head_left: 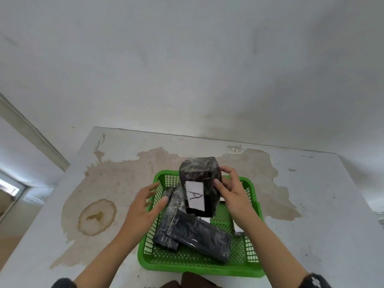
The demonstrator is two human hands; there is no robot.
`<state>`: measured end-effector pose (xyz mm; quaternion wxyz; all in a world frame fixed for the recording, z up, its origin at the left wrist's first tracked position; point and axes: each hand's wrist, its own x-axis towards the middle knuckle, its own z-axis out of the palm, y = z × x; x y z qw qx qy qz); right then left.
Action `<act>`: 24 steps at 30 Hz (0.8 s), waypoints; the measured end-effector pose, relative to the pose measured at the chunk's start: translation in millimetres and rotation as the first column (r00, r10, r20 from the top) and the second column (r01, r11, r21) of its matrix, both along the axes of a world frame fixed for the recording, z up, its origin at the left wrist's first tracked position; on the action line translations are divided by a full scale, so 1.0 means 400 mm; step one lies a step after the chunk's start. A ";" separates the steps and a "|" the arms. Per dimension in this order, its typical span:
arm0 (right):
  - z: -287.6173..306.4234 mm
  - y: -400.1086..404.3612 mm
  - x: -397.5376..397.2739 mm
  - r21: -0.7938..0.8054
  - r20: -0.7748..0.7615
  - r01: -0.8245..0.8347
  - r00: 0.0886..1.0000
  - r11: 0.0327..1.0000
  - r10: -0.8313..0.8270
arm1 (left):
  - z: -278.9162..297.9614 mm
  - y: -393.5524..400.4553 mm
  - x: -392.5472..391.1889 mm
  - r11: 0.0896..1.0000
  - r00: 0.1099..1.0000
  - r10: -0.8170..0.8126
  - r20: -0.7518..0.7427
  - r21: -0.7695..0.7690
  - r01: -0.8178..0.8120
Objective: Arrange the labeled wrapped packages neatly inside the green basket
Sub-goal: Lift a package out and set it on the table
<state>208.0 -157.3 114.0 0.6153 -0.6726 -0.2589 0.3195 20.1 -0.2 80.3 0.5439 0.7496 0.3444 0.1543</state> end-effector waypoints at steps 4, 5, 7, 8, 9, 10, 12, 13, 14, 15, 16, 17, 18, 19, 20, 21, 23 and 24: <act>0.026 -0.074 -0.013 -0.005 -0.263 0.017 0.965 1.000 -0.018 | 0.068 -0.050 0.070 0.892 0.940 -0.266 0.212 -0.317 0.323; 0.025 -0.094 -0.014 -0.029 -0.291 0.013 0.956 1.000 -0.021 | 0.072 -0.062 0.086 0.851 0.924 -0.290 0.249 -0.374 0.368; 0.025 -0.130 -0.013 -0.113 -0.329 0.036 0.941 0.993 -0.071 | 0.076 -0.085 0.116 0.788 0.908 -0.306 0.286 -0.460 0.410; 0.025 -0.144 -0.010 -0.155 -0.348 0.061 0.931 0.986 -0.112 | 0.075 -0.097 0.130 0.771 0.906 -0.312 0.287 -0.480 0.418; 0.025 -0.161 -0.009 -0.181 -0.340 0.081 0.930 0.980 -0.140 | 0.070 -0.110 0.144 0.764 0.908 -0.308 0.285 -0.495 0.414; 0.030 -0.175 -0.010 -0.207 -0.293 0.085 0.945 0.975 -0.145 | 0.063 -0.123 0.155 0.766 0.916 -0.283 0.284 -0.507 0.394; 0.044 -0.204 -0.021 -0.309 -0.062 0.075 0.993 0.948 -0.099 | 0.050 -0.154 0.179 0.784 0.939 -0.173 0.296 -0.536 0.313; 0.048 -0.218 -0.031 -0.359 0.072 0.050 0.997 0.932 -0.025 | 0.046 -0.171 0.189 0.788 0.950 -0.101 0.295 -0.559 0.258; 0.043 -0.233 -0.042 -0.396 0.177 0.027 0.983 0.918 0.047 | 0.042 -0.187 0.197 0.786 0.957 -0.040 0.286 -0.582 0.206; 0.032 -0.246 -0.051 -0.417 0.245 0.026 0.966 0.909 0.085 | 0.038 -0.202 0.205 0.782 0.963 -0.006 0.270 -0.599 0.173; 0.020 -0.255 -0.055 -0.406 0.276 0.054 0.959 0.912 0.066 | 0.036 -0.215 0.211 0.776 0.966 -0.004 0.257 -0.609 0.165; 0.005 -0.268 -0.054 -0.373 0.291 0.107 0.957 0.922 0.006 | 0.034 -0.226 0.216 0.772 0.969 -0.022 0.246 -0.612 0.173; -0.009 -0.277 -0.043 -0.330 0.298 0.179 0.951 0.927 -0.078 | 0.033 -0.234 0.218 0.775 0.972 -0.042 0.231 -0.607 0.178; -0.021 -0.290 -0.030 -0.287 0.312 0.261 0.935 0.922 -0.168 | 0.031 -0.236 0.219 0.801 0.978 -0.053 0.201 -0.577 0.162; -0.034 -0.303 -0.009 -0.251 0.345 0.356 0.902 0.900 -0.261 | 0.027 -0.229 0.217 0.854 0.987 -0.053 0.152 -0.505 0.124; -0.050 -0.320 0.014 -0.225 0.390 0.461 0.850 0.859 -0.354 | 0.019 -0.214 0.214 0.916 0.994 -0.052 0.091 -0.392 0.084; -0.095 -0.357 0.061 -0.220 0.468 0.638 0.733 0.738 -0.494 | -0.002 -0.171 0.201 0.988 0.999 -0.051 -0.014 -0.149 0.048; -0.123 -0.373 0.081 -0.251 0.486 0.688 0.698 0.680 -0.526 | -0.015 -0.146 0.193 0.997 0.998 -0.049 -0.047 -0.063 0.046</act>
